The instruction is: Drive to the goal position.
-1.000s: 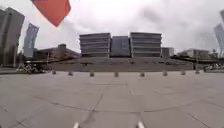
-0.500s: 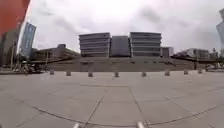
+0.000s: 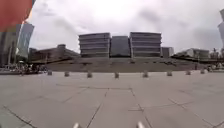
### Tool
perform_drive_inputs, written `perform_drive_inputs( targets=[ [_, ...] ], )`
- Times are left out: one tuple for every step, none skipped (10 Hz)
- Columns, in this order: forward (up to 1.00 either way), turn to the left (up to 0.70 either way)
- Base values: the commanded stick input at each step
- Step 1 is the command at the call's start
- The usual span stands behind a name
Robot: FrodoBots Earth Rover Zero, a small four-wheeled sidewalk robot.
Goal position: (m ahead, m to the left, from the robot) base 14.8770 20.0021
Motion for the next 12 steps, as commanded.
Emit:
perform_drive_inputs(
  targets=[
    [0.70,0.01],
    [0.70,0.01],
    [0.70,0.01],
    [0.70,0.01],
    [0.70,0.01],
    [0.70,0.01],
    [0.70,0.01],
    [0.70,0.01],
    [0.70,0.01],
    [0.70,0.01],
    [0.70,0.01],
    [0.70,0.01]
  ],
)
